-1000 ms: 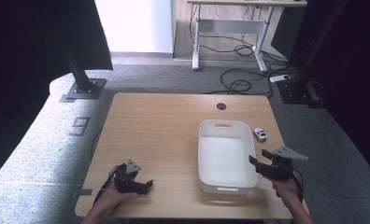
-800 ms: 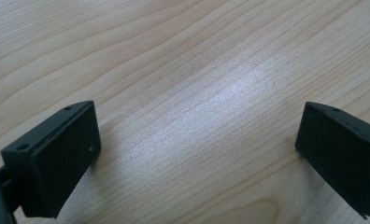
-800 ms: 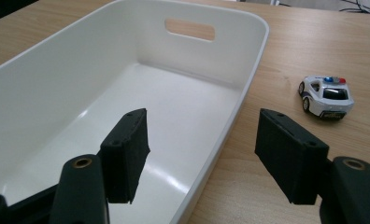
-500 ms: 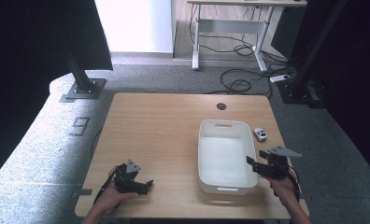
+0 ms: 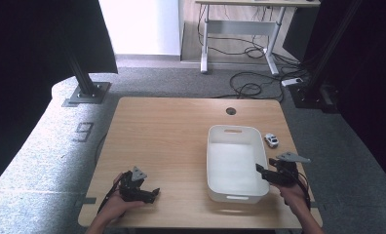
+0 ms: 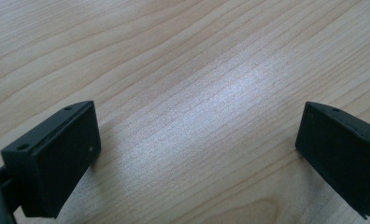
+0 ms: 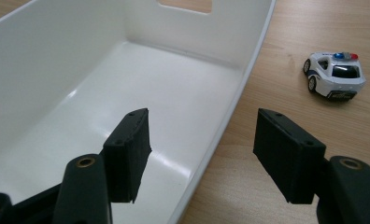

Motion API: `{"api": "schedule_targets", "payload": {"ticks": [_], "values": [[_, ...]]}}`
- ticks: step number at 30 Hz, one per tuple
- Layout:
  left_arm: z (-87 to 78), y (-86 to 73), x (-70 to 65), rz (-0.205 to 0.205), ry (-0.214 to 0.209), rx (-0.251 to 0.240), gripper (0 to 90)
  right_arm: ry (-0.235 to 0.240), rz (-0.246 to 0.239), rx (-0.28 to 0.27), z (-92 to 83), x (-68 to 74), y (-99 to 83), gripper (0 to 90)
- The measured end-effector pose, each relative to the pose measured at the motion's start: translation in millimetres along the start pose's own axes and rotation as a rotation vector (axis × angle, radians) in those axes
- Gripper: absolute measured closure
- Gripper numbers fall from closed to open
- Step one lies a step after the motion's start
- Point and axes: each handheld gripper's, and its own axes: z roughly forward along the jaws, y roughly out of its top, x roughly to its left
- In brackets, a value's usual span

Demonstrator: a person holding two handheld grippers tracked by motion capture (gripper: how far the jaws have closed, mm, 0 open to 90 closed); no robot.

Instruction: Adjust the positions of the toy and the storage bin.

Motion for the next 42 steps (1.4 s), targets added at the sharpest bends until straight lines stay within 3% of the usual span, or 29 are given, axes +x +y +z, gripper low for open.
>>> {"api": "schedule_targets", "payload": {"ticks": [29, 35, 42], "values": [[0.0, 0.0, 0.1, 0.001, -0.001, 0.0, 0.2, -0.014, 0.021, 0.067, 3.0, 0.5, -0.5, 66.9], [0.0, 0.0, 0.1, 0.001, -0.001, 0.0, 0.2, -0.019, 0.023, 0.074, 4.7, 1.1, -0.8, 68.4], [0.0, 0.0, 0.1, 0.002, -0.001, 0.001, 0.2, -0.057, 0.04, 0.065, 6.3, 4.1, -0.4, 71.4]]}}
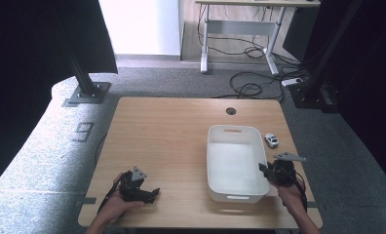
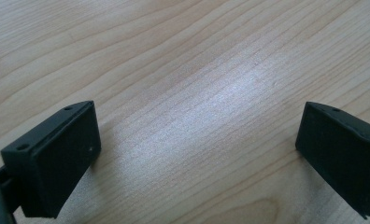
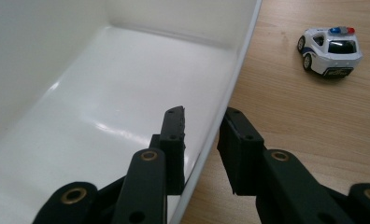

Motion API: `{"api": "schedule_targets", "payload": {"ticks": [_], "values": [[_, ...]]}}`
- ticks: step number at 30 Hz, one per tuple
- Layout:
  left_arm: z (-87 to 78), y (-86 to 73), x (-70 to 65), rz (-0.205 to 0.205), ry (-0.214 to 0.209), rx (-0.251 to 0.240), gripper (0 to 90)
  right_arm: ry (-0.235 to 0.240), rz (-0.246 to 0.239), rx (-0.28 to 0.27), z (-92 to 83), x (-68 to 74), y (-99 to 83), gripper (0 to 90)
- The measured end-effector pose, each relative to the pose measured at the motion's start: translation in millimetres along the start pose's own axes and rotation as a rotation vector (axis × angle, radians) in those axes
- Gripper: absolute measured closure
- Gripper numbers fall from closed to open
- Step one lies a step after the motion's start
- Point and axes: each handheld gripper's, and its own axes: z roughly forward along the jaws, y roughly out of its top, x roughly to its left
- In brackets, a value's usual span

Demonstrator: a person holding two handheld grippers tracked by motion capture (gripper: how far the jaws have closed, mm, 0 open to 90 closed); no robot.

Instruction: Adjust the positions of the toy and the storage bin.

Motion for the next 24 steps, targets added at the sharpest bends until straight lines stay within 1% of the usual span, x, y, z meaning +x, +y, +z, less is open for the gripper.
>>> {"api": "schedule_targets", "payload": {"ticks": [6, 9, 13, 24], "values": [[0.0, 0.1, 0.2, 0.002, -0.001, 0.0, 0.2, -0.013, -0.003, 0.002, -0.1, 1.8, 0.0, 72.0], [0.0, 0.1, 0.2, 0.002, -0.001, 0.0, 0.2, -0.026, -0.018, 0.005, -0.1, 4.2, -0.7, 71.6], [0.0, 0.1, 0.2, 0.002, -0.001, 0.0, 0.2, -0.021, -0.026, 0.01, -0.2, 6.0, -1.9, 70.9], [0.1, 0.1, 0.2, 0.002, -0.001, 0.0, 0.2, -0.016, -0.028, 0.008, 0.3, 7.6, -2.4, 70.7]]}}
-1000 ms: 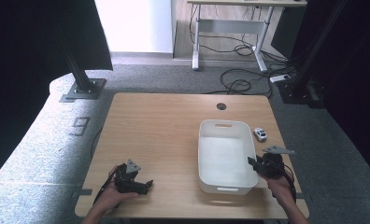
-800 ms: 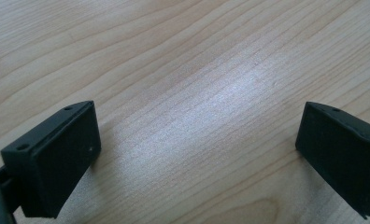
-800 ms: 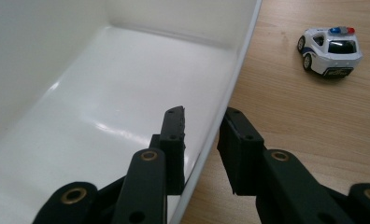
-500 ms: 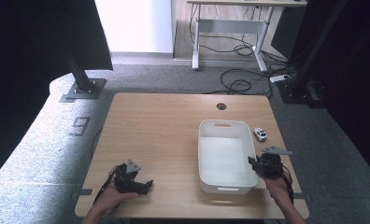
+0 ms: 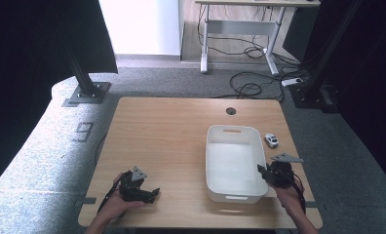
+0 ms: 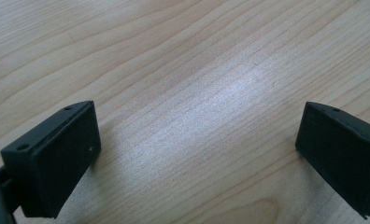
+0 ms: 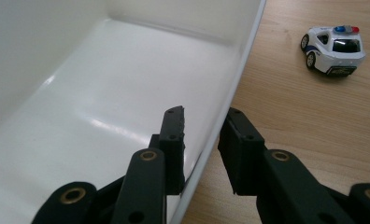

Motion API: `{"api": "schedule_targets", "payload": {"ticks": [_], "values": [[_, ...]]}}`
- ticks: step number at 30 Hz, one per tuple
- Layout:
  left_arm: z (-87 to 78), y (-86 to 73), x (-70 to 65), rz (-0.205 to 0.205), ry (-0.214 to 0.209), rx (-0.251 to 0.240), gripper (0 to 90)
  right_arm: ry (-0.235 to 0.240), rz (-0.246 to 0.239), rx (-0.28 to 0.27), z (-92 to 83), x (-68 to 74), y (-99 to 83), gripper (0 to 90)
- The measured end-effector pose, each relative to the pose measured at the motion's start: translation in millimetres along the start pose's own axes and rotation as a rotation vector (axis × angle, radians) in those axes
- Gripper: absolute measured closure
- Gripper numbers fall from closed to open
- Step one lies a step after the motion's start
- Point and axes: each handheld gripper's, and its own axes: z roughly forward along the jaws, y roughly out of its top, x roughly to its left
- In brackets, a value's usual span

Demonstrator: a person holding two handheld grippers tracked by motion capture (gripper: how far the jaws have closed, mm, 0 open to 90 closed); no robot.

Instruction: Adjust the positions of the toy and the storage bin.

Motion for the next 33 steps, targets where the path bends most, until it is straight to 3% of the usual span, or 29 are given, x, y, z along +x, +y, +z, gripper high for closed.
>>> {"api": "schedule_targets", "payload": {"ticks": [29, 33], "values": [[0.1, 0.2, 0.1, 0.002, -0.001, 0.001, 0.1, 0.004, 0.008, 0.001, 1.7, 1.8, 0.5, 71.1], [0.1, 0.1, 0.1, 0.002, -0.001, 0.001, 0.1, 0.009, 0.033, 0.002, 2.4, 2.8, 1.4, 71.6]]}}
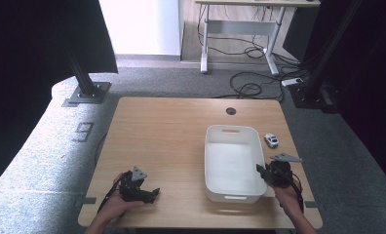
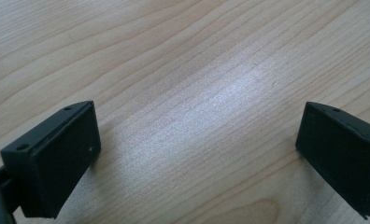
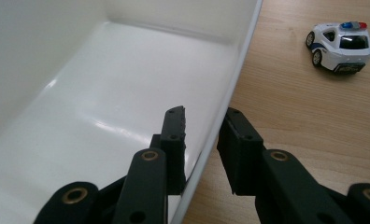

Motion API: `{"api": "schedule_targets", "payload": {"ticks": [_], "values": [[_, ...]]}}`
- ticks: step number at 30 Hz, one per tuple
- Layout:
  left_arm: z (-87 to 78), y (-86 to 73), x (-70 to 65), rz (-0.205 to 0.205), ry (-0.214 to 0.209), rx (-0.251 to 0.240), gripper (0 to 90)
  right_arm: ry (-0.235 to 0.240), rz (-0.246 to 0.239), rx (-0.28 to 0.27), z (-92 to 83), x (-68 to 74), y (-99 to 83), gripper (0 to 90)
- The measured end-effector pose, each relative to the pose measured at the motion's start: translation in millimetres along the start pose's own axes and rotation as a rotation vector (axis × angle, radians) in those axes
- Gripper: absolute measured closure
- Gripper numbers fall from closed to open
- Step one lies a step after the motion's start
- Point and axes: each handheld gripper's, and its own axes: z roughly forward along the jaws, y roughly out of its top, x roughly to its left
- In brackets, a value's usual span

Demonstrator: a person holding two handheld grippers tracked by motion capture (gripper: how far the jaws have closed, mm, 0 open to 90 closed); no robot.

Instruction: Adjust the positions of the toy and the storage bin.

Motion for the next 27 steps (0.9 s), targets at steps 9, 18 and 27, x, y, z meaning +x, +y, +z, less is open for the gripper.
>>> {"api": "schedule_targets", "payload": {"ticks": [9, 18, 27], "values": [[0.1, 0.1, 0.0, 0.0, 0.0, 0.0, 0.1, 0.003, 0.001, -0.002, 2.7, 5.6, 1.7, 71.7], [0.0, 0.0, -0.2, -0.001, 0.001, 0.0, 0.1, 0.011, -0.003, -0.002, 5.1, 12.0, 3.3, 71.7], [0.0, 0.0, -0.3, -0.002, 0.001, 0.0, 0.1, 0.015, -0.004, -0.001, 6.4, 15.5, 4.5, 71.7]]}}
